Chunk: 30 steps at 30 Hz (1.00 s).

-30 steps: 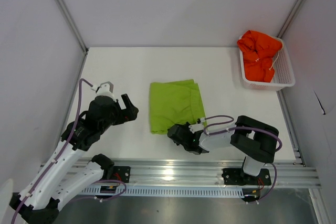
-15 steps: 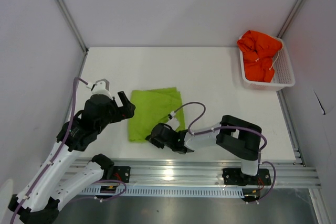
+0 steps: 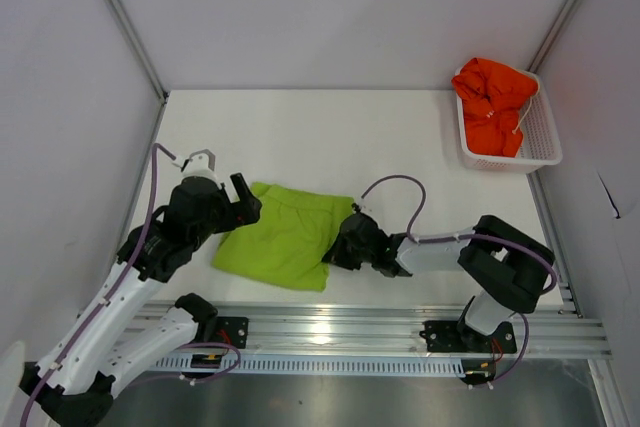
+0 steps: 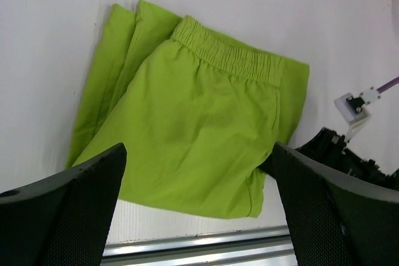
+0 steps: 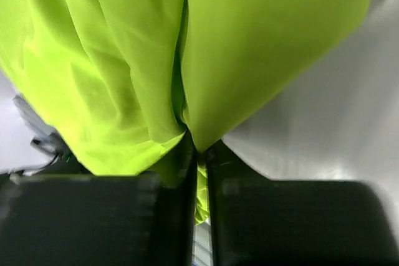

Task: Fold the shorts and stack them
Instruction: Neatly place the folded shorts to the corner

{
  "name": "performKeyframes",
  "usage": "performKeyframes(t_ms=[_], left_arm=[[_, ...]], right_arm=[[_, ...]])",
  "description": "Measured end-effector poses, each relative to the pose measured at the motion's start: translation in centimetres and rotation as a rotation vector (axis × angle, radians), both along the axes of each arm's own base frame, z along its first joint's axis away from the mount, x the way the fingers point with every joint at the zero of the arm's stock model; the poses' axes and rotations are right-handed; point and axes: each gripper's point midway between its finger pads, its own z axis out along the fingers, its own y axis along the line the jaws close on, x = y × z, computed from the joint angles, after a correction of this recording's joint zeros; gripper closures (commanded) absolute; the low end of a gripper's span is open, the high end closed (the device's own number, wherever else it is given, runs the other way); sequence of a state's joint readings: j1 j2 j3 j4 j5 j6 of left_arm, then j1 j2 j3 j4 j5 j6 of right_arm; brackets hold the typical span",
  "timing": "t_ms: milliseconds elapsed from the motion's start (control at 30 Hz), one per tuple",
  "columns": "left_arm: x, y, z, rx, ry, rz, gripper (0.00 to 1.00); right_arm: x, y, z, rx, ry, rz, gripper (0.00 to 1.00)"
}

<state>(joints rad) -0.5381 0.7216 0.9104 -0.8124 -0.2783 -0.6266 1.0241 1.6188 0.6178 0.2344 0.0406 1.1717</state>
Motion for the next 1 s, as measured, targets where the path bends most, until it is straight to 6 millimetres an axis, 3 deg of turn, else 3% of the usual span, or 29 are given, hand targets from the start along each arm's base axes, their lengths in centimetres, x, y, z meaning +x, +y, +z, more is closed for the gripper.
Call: performKeyframes(t_ms=[100, 200, 433, 467, 500, 567, 767, 1000], left_arm=[[0.3, -0.2, -0.2, 0.004, 0.006, -0.001, 0.01], [0.3, -0.1, -0.2, 0.009, 0.003, -0.005, 0.01], [0.3, 0.0, -0.1, 0.021, -0.003, -0.009, 0.01], [0.3, 0.1, -0.1, 0.023, -0.005, -0.009, 0.01], [0.2, 0.1, 0.0, 0.024, -0.006, -0.009, 0.01], [0.2, 0.1, 0.0, 0.024, -0.008, -0.009, 0.01], [0.1, 0.2, -0.1, 0.026, -0.005, -0.009, 0.01], [0.1, 0.2, -0.1, 0.026, -0.004, -0.009, 0.01]], right_arm=[[2.8, -0.3, 0.6, -0.058, -0.034, 0.013, 0.49], [4.9, 0.5, 1.4, -0.084, -0.085, 0.051, 0.41], [6.6, -0.6, 1.5, -0.112, -0.126, 0.084, 0.31], [6.9, -0.7, 1.6, -0.11, -0.132, 0.083, 0.24], [7.3, -0.9, 1.8, -0.103, -0.138, 0.078, 0.22], [8.0, -1.3, 2.0, -0.09, -0.152, 0.072, 0.01], [8.4, -1.8, 2.9, -0.008, -0.191, 0.066, 0.01], [9.1, 0.2, 3.1, 0.066, -0.19, 0.081, 0.01]])
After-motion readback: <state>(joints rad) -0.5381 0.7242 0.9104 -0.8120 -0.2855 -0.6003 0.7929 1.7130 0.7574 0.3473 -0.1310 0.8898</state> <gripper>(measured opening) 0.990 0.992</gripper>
